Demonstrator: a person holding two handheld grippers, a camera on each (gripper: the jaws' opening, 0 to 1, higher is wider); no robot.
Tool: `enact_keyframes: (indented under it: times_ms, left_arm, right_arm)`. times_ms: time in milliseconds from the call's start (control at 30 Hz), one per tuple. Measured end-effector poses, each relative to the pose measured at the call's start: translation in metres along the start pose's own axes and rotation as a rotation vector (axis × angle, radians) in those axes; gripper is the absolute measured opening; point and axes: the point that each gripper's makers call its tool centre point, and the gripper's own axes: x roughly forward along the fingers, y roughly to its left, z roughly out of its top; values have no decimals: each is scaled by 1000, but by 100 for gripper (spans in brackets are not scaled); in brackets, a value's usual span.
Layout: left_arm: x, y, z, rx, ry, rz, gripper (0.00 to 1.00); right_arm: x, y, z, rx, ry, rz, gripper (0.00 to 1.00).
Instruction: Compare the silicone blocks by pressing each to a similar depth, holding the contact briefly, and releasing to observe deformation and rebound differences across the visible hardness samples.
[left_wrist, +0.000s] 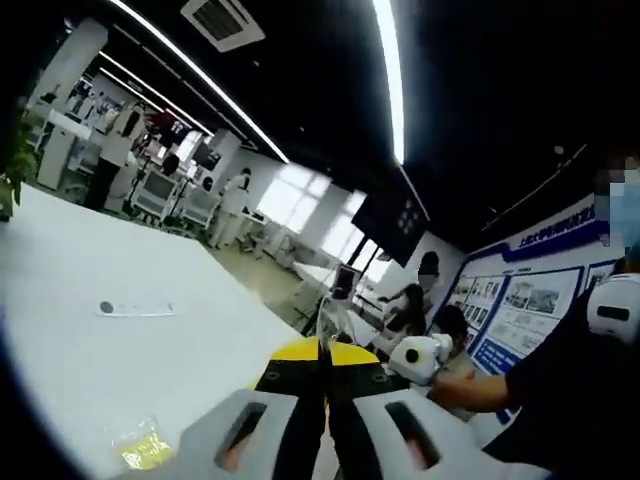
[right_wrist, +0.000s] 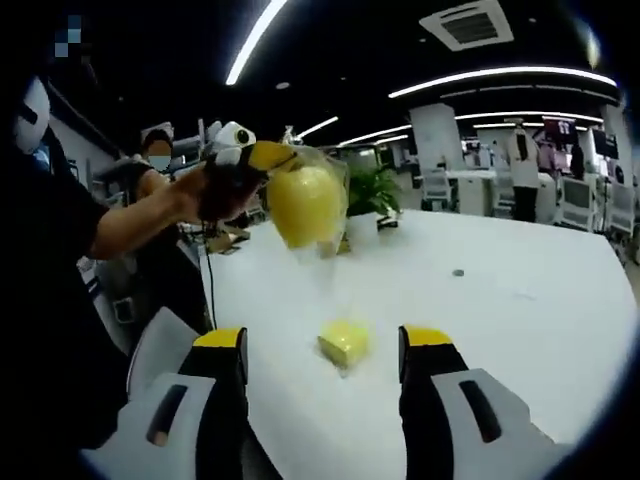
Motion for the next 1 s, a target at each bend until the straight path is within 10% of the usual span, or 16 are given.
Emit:
enact_keyframes:
  times_ms: [233,1000]
  left_arm:
    - [4,-23,8,-64,12,-80,0]
    - [1,-42,17,-154,-69,-156,0]
  right_arm:
    - [18,9,72,27,-248,106,64]
    - [60,37,93,12,-306,259,33]
